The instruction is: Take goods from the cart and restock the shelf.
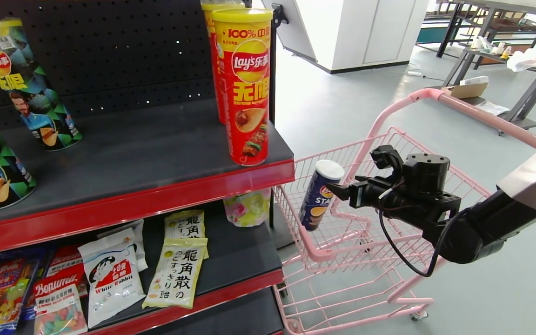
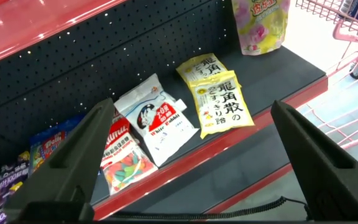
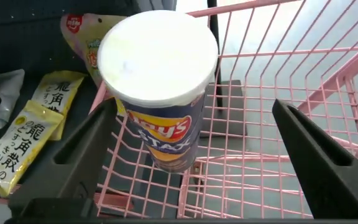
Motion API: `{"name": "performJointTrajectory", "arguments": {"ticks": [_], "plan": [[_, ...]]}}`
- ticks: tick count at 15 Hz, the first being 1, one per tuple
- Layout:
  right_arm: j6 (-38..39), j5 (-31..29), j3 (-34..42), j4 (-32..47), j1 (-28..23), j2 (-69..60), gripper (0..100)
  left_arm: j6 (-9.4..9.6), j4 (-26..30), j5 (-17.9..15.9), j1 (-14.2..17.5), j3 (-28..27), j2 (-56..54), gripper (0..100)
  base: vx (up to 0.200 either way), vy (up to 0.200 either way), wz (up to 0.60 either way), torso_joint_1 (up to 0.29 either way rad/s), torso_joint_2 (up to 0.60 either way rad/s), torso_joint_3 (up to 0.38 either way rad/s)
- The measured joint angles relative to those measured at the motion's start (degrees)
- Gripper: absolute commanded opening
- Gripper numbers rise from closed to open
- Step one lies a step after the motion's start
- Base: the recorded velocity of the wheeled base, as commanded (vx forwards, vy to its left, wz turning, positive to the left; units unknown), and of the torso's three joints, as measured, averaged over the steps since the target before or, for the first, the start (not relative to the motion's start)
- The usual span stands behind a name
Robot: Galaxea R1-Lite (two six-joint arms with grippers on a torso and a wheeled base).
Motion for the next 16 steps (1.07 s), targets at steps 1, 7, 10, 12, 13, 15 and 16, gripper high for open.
{"name": "performJointTrajectory", "arguments": {"ticks": [1, 7, 10, 12, 13, 15, 16], "plan": [[0.01, -0.01, -0.30, 0.04, -0.20, 0.37, 100, 0.02, 0.00, 0.00, 0.00, 0.00, 0.00, 100, 0.000, 0.000, 0.00, 0.000, 0.00, 0.000], [0.94, 1.00, -1.65, -0.10, 0.93, 1.91, 100, 0.02, -0.02, -0.02, 0.02, 0.00, 0.52, 100, 0.000, 0.000, 0.00, 0.000, 0.00, 0.000], [1.40, 1.11, -3.45, -0.11, 2.04, 3.23, 100, 0.02, -0.02, -0.02, 0.07, 0.00, 0.65, 100, 0.000, 0.000, 0.00, 0.000, 0.00, 0.000], [1.60, 1.58, -4.90, -0.13, 2.58, 4.47, 100, 0.02, 0.00, 0.12, 0.13, 0.00, 0.69, 100, 0.000, 0.000, 0.00, 0.000, 0.00, 0.000], [1.82, 1.85, -5.46, -0.11, 2.84, 5.16, 100, 0.02, 0.00, 0.50, 0.16, 0.00, 0.72, 100, 0.000, 0.000, 0.00, 0.000, 0.00, 0.000], [2.30, 1.90, -6.92, -0.10, 2.89, 6.51, 100, 0.02, 0.00, 0.74, 0.18, 0.00, 0.89, 100, 0.000, 0.000, 0.00, 0.000, 0.00, 0.000], [2.41, 1.94, -7.80, -0.10, 2.95, 7.17, 100, 0.07, 0.00, 0.74, 0.18, 0.00, 0.98, 100, 0.000, 0.000, 0.00, 0.000, 0.00, 0.000]]}}
